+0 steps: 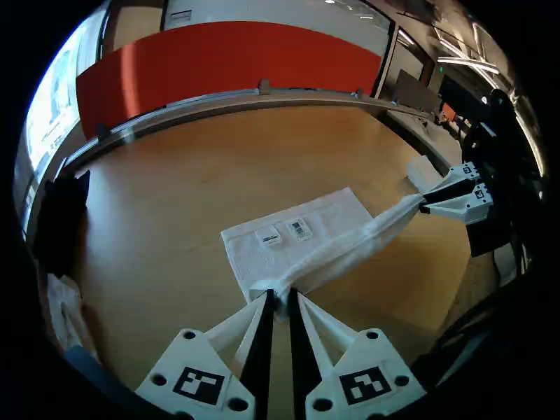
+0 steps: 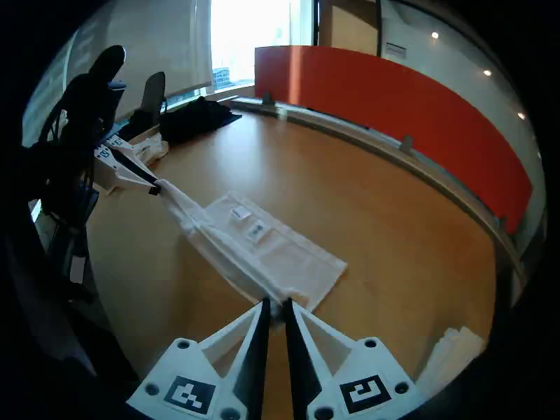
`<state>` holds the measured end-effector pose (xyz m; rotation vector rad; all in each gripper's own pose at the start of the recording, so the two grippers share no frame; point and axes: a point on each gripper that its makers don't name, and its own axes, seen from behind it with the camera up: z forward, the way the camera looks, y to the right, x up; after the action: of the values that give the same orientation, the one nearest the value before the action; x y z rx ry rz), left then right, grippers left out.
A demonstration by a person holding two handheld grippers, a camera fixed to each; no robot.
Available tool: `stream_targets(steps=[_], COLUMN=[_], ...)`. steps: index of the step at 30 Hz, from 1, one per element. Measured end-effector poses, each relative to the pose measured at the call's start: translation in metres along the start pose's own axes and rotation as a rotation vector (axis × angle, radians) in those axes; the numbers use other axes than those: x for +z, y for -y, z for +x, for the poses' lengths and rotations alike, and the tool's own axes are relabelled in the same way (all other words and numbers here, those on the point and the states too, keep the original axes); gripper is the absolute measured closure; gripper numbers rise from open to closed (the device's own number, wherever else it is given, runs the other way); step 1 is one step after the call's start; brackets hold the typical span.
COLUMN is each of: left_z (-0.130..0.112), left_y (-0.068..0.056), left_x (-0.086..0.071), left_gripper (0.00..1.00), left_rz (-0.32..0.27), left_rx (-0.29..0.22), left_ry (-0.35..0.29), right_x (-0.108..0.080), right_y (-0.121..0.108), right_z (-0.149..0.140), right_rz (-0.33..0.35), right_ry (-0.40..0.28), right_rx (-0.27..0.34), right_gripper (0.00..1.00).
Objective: Fold towel
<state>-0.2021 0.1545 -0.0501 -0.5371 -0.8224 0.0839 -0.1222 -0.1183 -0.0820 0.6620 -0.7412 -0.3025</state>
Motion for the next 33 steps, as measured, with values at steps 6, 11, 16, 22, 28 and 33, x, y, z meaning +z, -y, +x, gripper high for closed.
stream_targets(steps=[6, 11, 16, 22, 28, 33], left_z=[0.013, 0.015, 0.01, -0.001, -0.004, -0.002], left_y=[0.01, 0.016, 0.019, 0.025, 0.031, 0.04], left_x=[0.019, 0.033, 0.043, 0.057, 0.07, 0.082], left_gripper=[0.86, 0.85, 0.85, 0.85, 0.83, 0.76], left_rz=[0.011, 0.019, 0.026, 0.038, 0.052, 0.083], left_rx=[-0.029, -0.043, -0.048, -0.056, -0.061, -0.042], left_ry=[-0.003, 0.013, 0.033, 0.064, 0.07, 0.072], right_x=[0.016, 0.028, 0.038, 0.051, 0.064, 0.076], right_y=[-0.019, -0.029, -0.033, -0.033, -0.04, -0.047], right_z=[0.013, 0.017, 0.013, 0.001, -0.009, -0.013], right_rz=[-0.014, -0.018, -0.013, -0.002, -0.016, -0.034], right_ry=[-0.01, -0.003, 0.015, 0.041, 0.064, 0.077], right_rx=[0.008, 0.001, 0.001, 0.016, 0.023, 0.027], right_gripper=[0.85, 0.85, 0.85, 0.85, 0.85, 0.83])
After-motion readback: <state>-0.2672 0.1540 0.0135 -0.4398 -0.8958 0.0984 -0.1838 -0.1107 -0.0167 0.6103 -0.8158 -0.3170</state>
